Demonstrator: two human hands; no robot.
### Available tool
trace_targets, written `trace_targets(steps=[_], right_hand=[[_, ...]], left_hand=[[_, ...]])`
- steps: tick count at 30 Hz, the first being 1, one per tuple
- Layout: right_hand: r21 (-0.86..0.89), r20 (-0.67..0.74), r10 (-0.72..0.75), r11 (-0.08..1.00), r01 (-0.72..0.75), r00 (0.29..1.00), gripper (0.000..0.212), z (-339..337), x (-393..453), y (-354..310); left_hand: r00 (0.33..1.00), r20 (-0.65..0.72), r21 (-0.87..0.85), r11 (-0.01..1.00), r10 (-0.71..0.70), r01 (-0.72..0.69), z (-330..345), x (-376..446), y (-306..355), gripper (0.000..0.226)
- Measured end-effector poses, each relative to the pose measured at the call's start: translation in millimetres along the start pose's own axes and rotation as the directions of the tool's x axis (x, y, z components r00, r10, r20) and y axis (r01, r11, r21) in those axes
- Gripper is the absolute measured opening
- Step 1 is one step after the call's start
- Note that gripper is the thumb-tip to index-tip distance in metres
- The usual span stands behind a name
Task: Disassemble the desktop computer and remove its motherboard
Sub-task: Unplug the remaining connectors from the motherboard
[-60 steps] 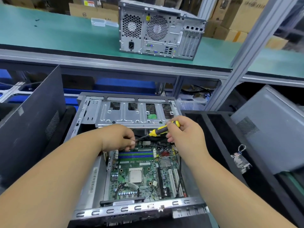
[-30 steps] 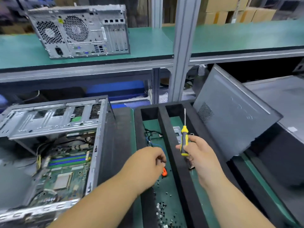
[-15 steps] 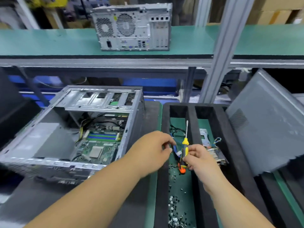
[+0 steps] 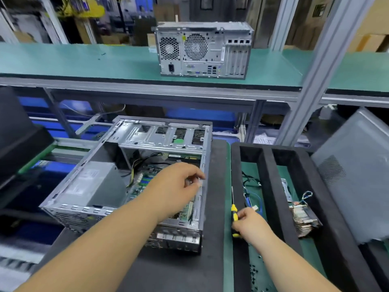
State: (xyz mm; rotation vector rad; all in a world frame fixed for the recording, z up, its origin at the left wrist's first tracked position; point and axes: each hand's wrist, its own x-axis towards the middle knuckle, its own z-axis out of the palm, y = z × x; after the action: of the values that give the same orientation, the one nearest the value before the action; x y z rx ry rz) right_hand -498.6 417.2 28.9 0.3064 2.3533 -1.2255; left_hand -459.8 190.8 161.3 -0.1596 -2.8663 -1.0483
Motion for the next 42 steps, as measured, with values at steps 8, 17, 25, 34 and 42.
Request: trace_targets(steps=[8,17,25,34,42], right_hand=[[-0.196,-0.049,0.039,0.980,-0.048,0.998,0.020,19,3,-12],[-0.267,-0.222,-0.113,0.962,0.051,0.968,0.013,0,3,-49],[-0.220,-0.348,-0.559,0.829,0.514,0.753,0.013,8,-22,-144],[-0.453,0.235,-0.662,0.574,0.682,0.712,0.009,66,-40,-222],[-0.696,0.640,-0.272,0.191,0.693,0.718,0.026,148,2,-233]], left_hand=[[0.999,0.019,-0.022,0.999,-0.039,0.039,-23,1,-49,0.021],[0.996,0.028,-0.034,0.995,-0.088,0.089,-53,-1,-89,0.018],[0.997,0.018,0.054,0.995,-0.080,0.079,-88,2,-125,0.017],[0.963,0.263,0.330,0.943,-0.051,-0.040,-116,37,-143,0.020],[0.724,0.641,0.481,0.868,-0.253,-0.122,-103,83,-142,0.019]])
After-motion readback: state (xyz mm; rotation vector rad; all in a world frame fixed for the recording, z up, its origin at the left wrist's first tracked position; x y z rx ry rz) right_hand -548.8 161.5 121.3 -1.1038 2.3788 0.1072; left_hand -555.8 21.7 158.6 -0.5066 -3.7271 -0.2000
